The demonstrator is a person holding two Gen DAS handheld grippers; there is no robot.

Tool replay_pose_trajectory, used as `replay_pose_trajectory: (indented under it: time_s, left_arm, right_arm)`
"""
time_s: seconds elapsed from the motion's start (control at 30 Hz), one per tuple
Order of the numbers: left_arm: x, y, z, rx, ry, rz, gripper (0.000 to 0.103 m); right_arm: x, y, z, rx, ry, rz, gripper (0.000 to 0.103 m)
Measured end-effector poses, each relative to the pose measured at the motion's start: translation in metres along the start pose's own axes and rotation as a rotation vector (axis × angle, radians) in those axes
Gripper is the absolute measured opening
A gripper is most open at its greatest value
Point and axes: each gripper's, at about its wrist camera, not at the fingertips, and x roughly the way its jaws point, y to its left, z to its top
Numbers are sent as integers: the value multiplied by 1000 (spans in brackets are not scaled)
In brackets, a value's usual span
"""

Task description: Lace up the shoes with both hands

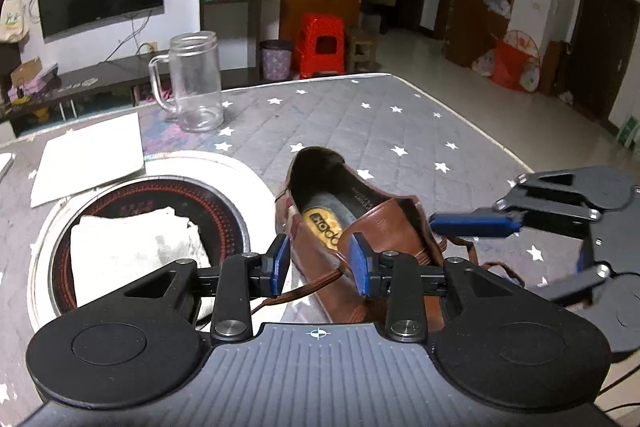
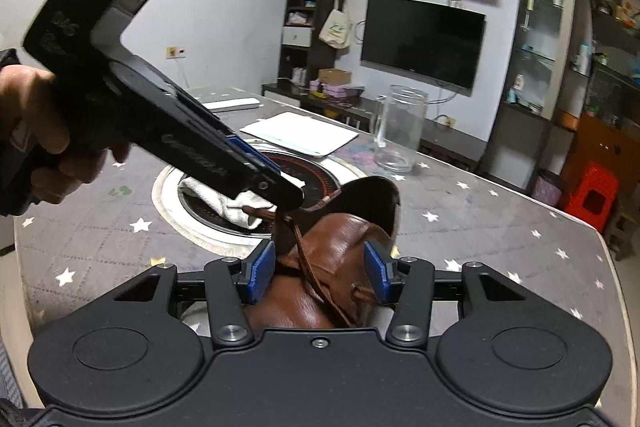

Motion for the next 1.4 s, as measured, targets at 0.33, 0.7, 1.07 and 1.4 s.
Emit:
replay_pose_trajectory:
  time_s: [0.33, 0.7, 1.07, 1.4]
  left_arm:
    - [-1, 6, -2, -16, -18, -21, 35]
    - [0, 4, -1, -6, -15, -1, 39]
    - [3, -1, 1, 25, -17, 11, 39]
    - [6, -12, 4, 93, -14, 35, 39]
  right_arm:
    - [29, 6, 10, -82, 73, 61, 21]
    - [37, 21, 6, -137, 66, -5, 2]
    - [-16, 0, -1, -143, -24, -288, 2]
    - [-39, -30, -27, -69, 58, -433, 2]
